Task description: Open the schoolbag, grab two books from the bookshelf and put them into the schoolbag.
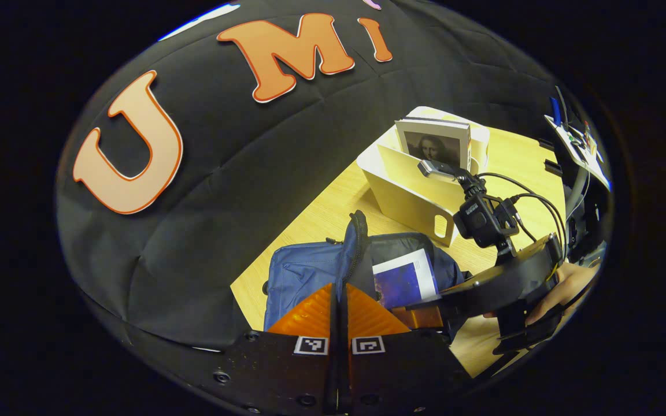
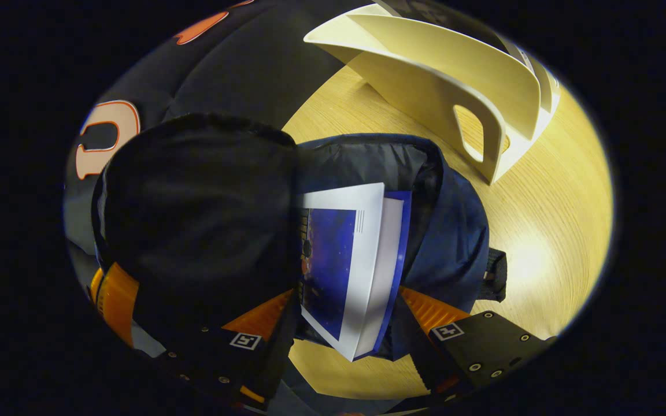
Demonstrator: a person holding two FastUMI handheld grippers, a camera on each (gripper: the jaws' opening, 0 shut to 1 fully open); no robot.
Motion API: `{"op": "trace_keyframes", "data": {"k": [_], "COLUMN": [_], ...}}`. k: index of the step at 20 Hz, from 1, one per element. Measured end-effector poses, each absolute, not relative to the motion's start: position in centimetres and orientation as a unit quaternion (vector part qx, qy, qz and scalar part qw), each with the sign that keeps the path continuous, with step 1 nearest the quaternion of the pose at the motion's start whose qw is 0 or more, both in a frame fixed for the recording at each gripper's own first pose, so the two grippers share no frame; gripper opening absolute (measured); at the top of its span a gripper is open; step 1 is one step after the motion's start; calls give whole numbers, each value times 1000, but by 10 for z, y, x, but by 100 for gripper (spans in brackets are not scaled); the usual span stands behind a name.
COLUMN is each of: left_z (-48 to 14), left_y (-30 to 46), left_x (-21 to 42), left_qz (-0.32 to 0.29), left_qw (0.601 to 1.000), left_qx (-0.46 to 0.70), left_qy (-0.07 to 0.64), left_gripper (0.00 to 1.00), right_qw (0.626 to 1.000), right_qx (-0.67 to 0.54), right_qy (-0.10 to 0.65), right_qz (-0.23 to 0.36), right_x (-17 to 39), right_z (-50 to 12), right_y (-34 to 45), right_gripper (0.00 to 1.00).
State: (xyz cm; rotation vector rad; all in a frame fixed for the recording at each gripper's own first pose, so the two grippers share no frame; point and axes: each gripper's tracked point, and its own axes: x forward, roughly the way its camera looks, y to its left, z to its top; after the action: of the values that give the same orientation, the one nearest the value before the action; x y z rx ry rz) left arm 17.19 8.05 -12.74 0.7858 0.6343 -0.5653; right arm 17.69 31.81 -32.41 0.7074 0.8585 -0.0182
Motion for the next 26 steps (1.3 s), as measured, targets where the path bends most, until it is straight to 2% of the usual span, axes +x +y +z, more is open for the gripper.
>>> {"op": "trace_keyframes", "data": {"k": [1,2,3,10,18,26], "left_z": [-126,-124,-123,-127,-139,-144], "left_y": [82,84,85,88,82,81], "left_x": [172,173,175,177,172,168], "left_qz": [-266,-265,-262,-260,-268,-270], "left_qw": [840,843,846,846,840,840], "left_qx": [365,357,352,355,362,359], "left_qy": [302,302,302,302,302,304], "left_gripper": [1,1,1,1,1,1], "right_qw": [850,850,851,864,898,942], "right_qx": [336,336,338,320,244,110], "right_qy": [406,407,401,388,365,307], "right_qz": [-10,-12,-10,-1,-27,-80], "right_x": [175,170,167,139,72,37], "right_z": [-321,-317,-312,-294,-267,-185], "right_y": [315,311,308,277,184,93], "right_gripper": [91,77,95,95,95,98]}}
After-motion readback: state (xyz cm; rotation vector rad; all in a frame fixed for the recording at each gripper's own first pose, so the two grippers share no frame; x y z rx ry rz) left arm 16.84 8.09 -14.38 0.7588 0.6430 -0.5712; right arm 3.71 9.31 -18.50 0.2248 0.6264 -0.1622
